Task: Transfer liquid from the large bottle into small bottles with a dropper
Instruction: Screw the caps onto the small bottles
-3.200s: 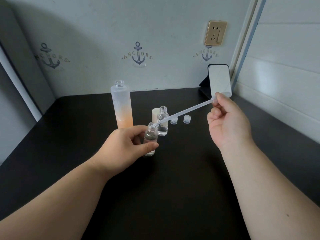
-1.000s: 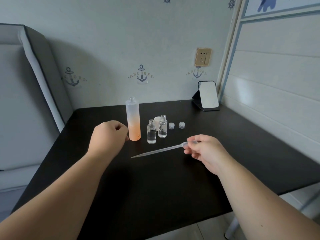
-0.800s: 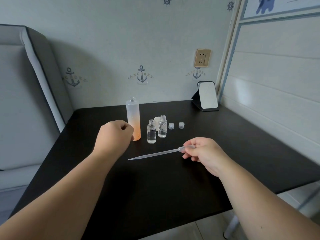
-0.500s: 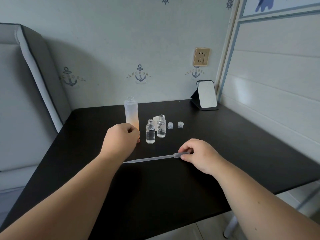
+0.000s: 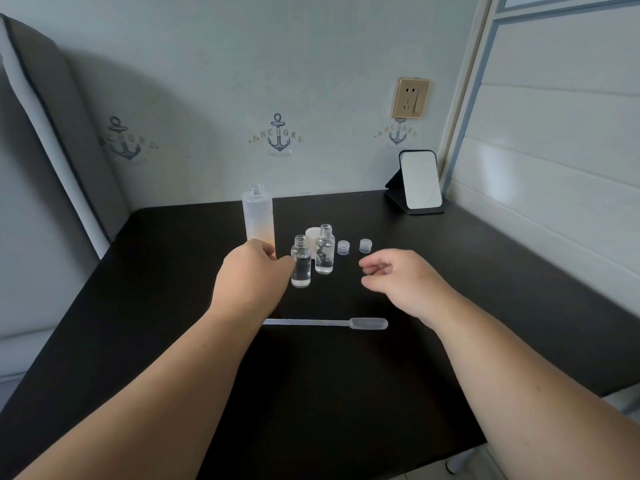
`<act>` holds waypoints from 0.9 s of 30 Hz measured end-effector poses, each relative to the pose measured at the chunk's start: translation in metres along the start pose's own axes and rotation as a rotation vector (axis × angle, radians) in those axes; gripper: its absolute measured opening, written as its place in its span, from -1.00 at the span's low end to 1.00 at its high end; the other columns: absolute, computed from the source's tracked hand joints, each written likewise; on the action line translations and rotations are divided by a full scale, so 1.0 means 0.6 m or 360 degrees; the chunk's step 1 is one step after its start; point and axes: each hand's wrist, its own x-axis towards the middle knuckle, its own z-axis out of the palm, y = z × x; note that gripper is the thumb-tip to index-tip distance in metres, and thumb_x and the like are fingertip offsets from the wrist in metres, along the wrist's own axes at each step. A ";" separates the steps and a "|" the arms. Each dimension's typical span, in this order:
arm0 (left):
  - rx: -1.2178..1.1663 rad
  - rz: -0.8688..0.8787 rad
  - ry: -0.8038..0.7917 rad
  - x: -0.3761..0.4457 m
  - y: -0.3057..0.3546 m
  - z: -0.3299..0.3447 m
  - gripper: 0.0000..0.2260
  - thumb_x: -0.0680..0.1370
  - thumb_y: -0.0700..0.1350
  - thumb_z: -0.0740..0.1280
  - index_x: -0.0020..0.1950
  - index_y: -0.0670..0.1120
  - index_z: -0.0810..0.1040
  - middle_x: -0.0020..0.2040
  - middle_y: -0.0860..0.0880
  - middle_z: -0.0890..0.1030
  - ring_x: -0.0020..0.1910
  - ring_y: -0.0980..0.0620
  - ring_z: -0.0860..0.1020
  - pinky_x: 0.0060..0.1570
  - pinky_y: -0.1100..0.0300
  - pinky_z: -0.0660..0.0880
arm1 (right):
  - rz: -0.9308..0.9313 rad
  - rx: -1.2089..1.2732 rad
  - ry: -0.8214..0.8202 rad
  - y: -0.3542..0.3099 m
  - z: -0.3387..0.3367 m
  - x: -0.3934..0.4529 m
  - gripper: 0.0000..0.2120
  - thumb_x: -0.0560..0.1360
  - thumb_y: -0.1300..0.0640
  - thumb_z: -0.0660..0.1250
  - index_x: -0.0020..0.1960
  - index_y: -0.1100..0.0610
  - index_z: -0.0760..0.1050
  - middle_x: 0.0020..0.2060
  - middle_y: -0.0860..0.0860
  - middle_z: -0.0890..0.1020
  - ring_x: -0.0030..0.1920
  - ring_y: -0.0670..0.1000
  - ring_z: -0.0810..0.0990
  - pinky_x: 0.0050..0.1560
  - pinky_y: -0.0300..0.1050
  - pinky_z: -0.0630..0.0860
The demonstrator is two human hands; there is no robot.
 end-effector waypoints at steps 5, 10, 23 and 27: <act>-0.0031 0.0034 -0.0136 -0.001 0.000 0.018 -0.52 0.51 0.03 0.42 0.39 -0.09 0.52 0.16 0.05 0.64 -0.03 0.12 0.56 -0.16 0.30 0.48 | -0.0014 -0.0228 0.0076 -0.024 0.023 0.070 -0.64 0.58 0.14 0.36 0.37 -0.01 0.53 0.27 -0.04 0.57 0.25 0.00 0.55 0.24 -0.09 0.46; -0.0062 0.0158 -0.0179 -0.003 -0.009 0.034 -0.77 0.52 0.12 0.44 0.06 0.04 0.53 0.14 0.11 0.62 -0.09 0.25 0.52 -0.13 0.32 0.47 | -0.0029 -0.0417 -0.0013 -0.029 0.047 0.109 -0.53 0.62 0.17 0.30 0.51 -0.04 0.38 0.44 -0.01 0.46 0.37 0.08 0.47 0.33 -0.03 0.40; -0.0065 0.0262 -0.0173 -0.004 -0.017 0.049 -0.64 0.55 0.14 0.42 0.31 0.10 0.51 -0.06 0.29 0.47 -0.19 0.37 0.42 -0.26 0.44 0.27 | -0.0006 -0.0591 0.0148 -0.017 0.040 0.109 -0.54 0.55 0.27 0.32 0.40 -0.05 0.50 0.30 -0.03 0.45 0.22 0.05 0.52 0.02 -0.17 0.37; -0.0031 0.0234 -0.0188 -0.002 -0.014 0.050 -0.56 0.55 0.13 0.43 0.39 0.08 0.45 0.00 0.24 0.46 -0.19 0.28 0.44 -0.26 0.45 0.26 | 0.0103 -0.0777 0.0030 -0.029 0.040 0.097 -0.56 0.57 0.27 0.29 0.39 -0.04 0.52 0.37 0.00 0.46 0.28 0.10 0.51 0.11 -0.13 0.46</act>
